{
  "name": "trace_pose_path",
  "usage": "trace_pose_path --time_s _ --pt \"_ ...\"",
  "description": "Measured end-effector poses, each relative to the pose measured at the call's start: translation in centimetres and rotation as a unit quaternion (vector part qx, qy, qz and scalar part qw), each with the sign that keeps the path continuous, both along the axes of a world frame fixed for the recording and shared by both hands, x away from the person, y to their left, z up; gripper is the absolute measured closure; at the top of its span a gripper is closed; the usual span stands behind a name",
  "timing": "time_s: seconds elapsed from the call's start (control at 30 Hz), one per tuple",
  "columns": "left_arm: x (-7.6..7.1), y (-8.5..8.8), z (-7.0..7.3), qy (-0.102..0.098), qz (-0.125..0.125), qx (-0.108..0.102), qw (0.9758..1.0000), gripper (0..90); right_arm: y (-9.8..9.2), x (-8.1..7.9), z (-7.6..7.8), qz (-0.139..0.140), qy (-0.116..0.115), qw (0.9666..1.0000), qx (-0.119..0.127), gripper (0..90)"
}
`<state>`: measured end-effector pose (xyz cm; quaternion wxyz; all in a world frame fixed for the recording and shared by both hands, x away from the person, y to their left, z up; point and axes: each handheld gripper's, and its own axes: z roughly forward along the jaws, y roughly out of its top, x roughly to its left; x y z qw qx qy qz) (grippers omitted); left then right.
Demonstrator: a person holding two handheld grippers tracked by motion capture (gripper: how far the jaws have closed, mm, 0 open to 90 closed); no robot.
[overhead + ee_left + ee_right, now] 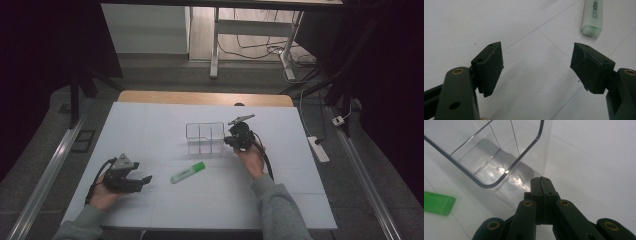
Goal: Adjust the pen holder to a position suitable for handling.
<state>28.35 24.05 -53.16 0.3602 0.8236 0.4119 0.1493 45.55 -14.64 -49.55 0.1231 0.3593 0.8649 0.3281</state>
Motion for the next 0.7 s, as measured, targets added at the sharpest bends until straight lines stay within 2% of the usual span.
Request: trace_pose_path --time_s 0.1,0.17,0.53,0.6,0.7 --pt "0.0 -0.1 0.0 0.0 -0.001 0.0 1.0 26.0 0.1 -0.3 0.0 0.002 -0.002 1.0 -0.009 90.0" --pt "0.0 -0.1 0.0 0.0 -0.001 0.0 1.0 26.0 0.1 -0.5 0.0 0.004 0.003 1.0 -0.006 90.0" --pt "0.0 -0.1 0.0 -0.001 0.0 0.001 1.0 26.0 1.1 -1.5 -0.1 0.032 -0.002 0.9993 -0.016 90.0" --pt "0.0 0.0 0.0 -0.001 0.0 0.001 1.0 26.0 1.0 -1.5 -0.1 0.034 0.001 0.9994 -0.007 90.0" --pt "0.0 0.0 0.0 -0.002 0.001 0.0 1.0 26.0 0.5 -1.7 0.0 0.03 -0.004 0.9995 -0.006 90.0"
